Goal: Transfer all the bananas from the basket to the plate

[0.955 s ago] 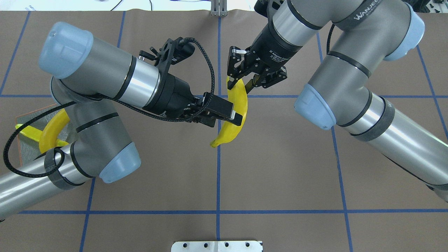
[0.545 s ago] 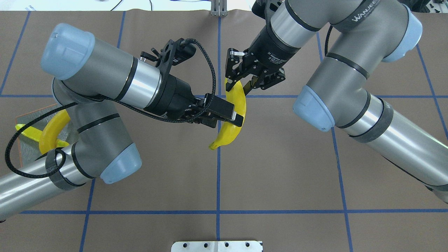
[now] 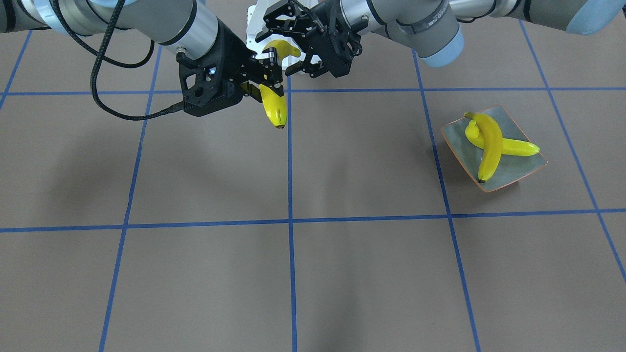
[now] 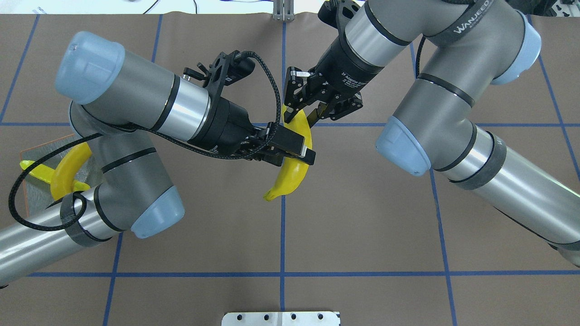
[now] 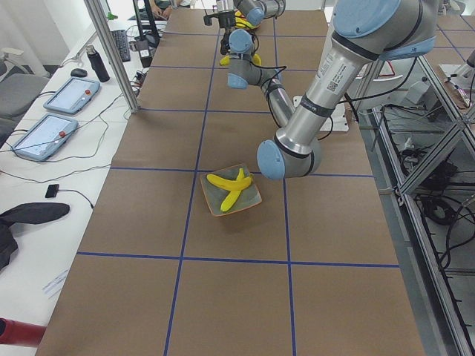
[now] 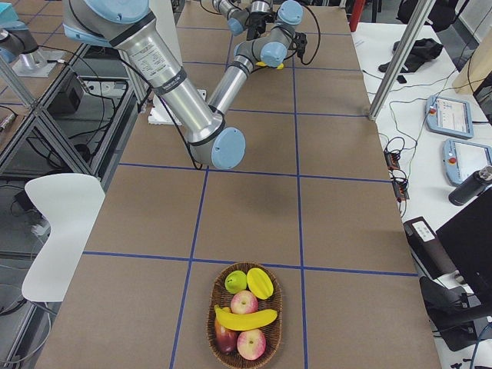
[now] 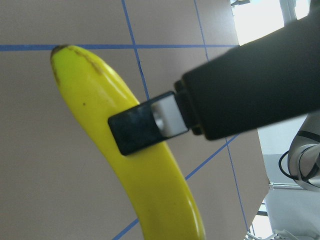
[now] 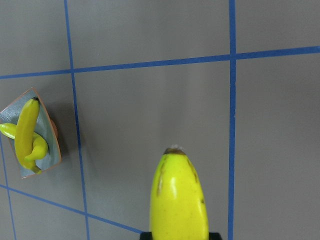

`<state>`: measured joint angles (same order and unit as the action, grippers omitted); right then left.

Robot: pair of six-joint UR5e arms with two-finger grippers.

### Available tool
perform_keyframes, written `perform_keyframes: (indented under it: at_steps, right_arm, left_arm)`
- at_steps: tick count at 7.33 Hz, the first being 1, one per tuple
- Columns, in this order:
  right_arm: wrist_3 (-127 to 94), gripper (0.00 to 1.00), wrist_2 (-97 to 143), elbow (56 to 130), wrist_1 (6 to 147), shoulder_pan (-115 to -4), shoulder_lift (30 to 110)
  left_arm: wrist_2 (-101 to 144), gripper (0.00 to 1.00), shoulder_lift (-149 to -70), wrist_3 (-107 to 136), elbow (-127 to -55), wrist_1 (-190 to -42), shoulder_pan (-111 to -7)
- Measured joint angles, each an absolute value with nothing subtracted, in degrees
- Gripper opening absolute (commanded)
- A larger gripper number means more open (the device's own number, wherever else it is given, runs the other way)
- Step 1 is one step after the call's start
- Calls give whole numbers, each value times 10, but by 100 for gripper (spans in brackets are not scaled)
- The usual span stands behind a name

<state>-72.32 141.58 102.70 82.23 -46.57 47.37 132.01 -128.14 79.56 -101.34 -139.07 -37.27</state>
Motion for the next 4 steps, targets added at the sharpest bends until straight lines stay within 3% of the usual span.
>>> perform_keyframes:
  at_steps: [2,3,4]
  right_arm:
    - [-724,0,1416,1027,817,-465,474]
    - [-725,0,1416,1027,814,-465,474]
    - [-726,65,1416,1027,812,-465,474]
  left_arm:
    - [1320,0,-1281,802,-1014,-1391,-370]
    - [1320,0,-1281,808,-1015,-1391,-367]
    - [1320,0,-1281,811,-1016,-1392,-365]
